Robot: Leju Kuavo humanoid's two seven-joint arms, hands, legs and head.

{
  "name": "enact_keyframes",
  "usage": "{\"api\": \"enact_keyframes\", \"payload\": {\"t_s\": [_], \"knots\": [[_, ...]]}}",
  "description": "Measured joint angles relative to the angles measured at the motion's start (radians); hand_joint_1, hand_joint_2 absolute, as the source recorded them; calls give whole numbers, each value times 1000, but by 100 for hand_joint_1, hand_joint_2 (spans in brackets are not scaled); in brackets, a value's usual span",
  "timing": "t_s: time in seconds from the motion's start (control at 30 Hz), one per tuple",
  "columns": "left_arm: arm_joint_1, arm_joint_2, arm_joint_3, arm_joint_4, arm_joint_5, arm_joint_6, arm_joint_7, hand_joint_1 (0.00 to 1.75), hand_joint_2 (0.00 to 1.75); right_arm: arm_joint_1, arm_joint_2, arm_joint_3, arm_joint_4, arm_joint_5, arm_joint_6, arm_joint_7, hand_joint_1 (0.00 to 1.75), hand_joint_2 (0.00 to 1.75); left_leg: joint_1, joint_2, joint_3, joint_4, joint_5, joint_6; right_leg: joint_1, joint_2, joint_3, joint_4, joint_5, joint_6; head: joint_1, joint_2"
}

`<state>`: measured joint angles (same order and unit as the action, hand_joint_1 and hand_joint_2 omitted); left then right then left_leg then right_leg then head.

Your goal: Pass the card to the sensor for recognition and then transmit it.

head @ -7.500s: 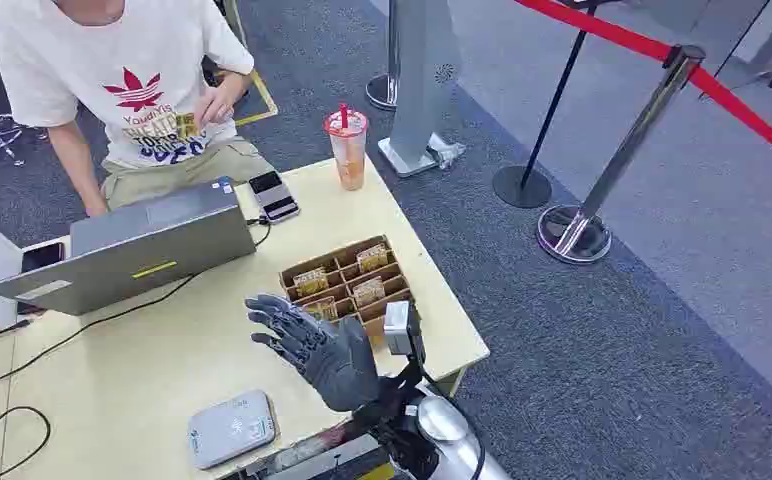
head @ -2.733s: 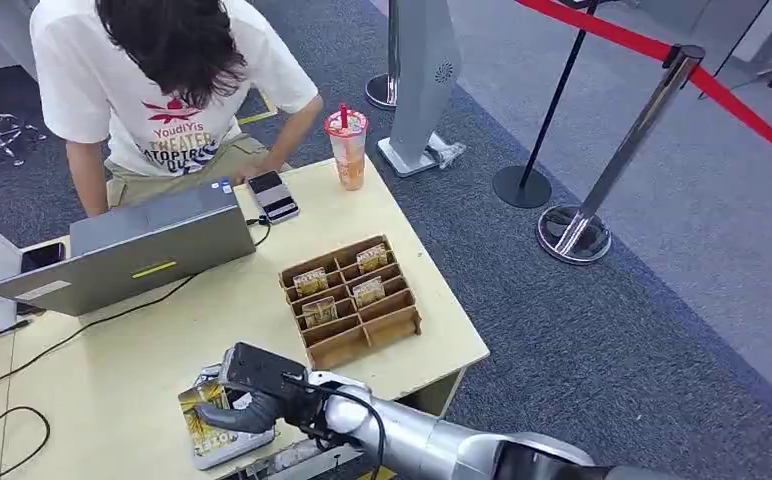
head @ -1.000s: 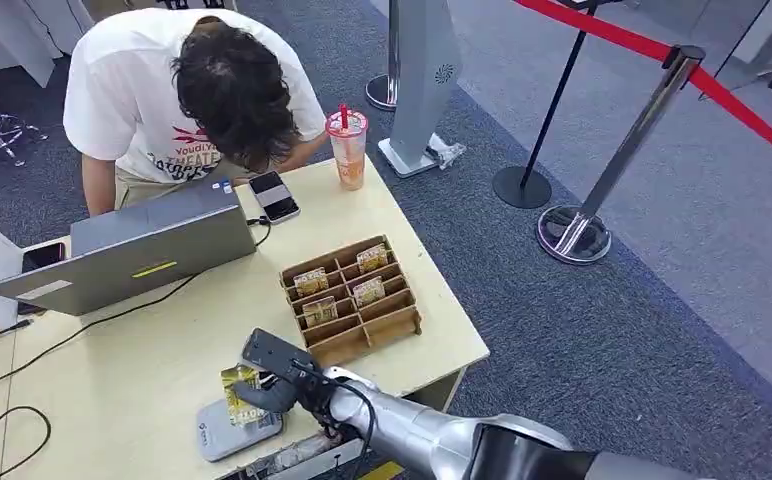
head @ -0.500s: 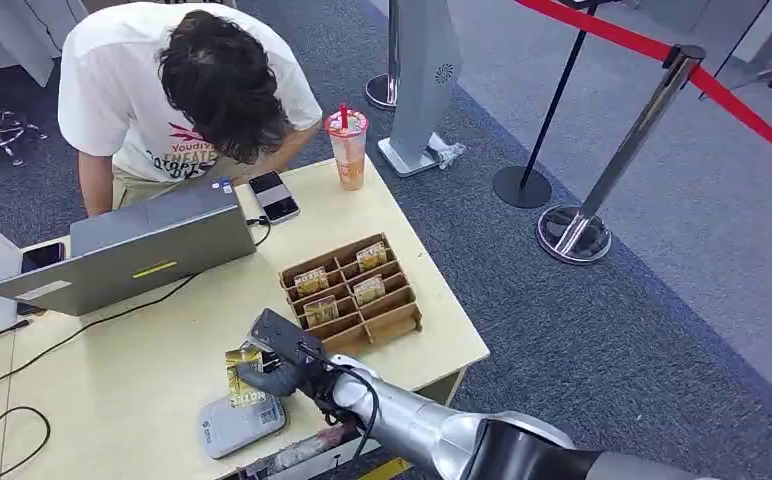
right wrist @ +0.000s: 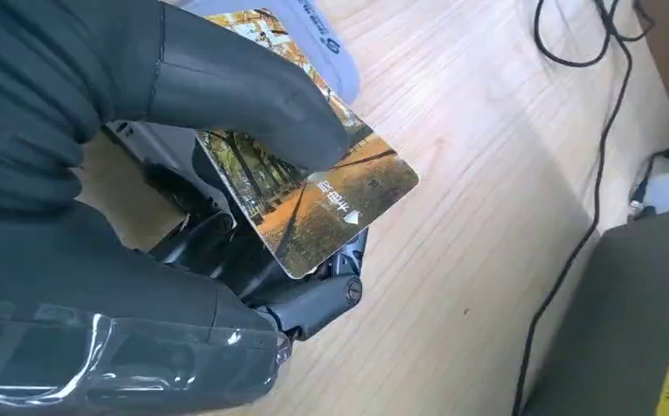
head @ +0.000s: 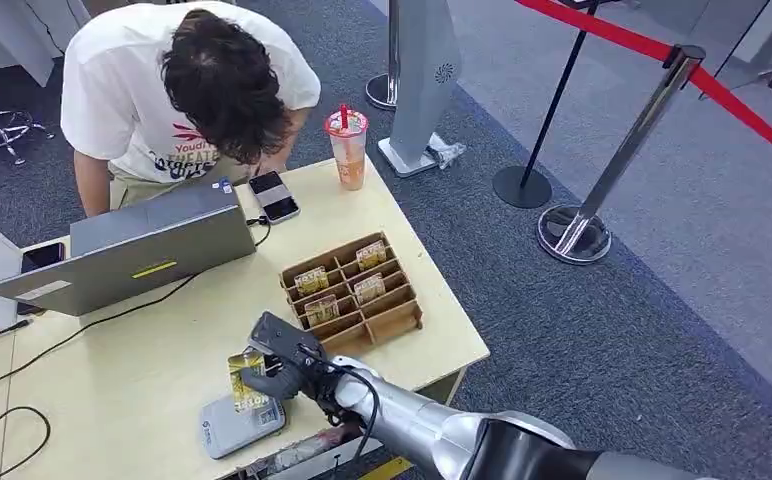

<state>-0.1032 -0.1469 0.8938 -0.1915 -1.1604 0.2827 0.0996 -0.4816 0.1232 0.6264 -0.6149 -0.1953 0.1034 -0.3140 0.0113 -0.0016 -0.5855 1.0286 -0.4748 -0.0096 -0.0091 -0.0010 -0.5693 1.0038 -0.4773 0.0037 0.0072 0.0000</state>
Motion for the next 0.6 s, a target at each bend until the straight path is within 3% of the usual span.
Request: {"api": "enact_keyframes", "payload": {"t_s": [0.6], "knots": [[-1,-2,0,0,3,0,-3,0,0,0,8,0,43,-2,14,-2,175,175,0,0,0,0,0,0,0,0,0,0,0,0,0,0]]}}
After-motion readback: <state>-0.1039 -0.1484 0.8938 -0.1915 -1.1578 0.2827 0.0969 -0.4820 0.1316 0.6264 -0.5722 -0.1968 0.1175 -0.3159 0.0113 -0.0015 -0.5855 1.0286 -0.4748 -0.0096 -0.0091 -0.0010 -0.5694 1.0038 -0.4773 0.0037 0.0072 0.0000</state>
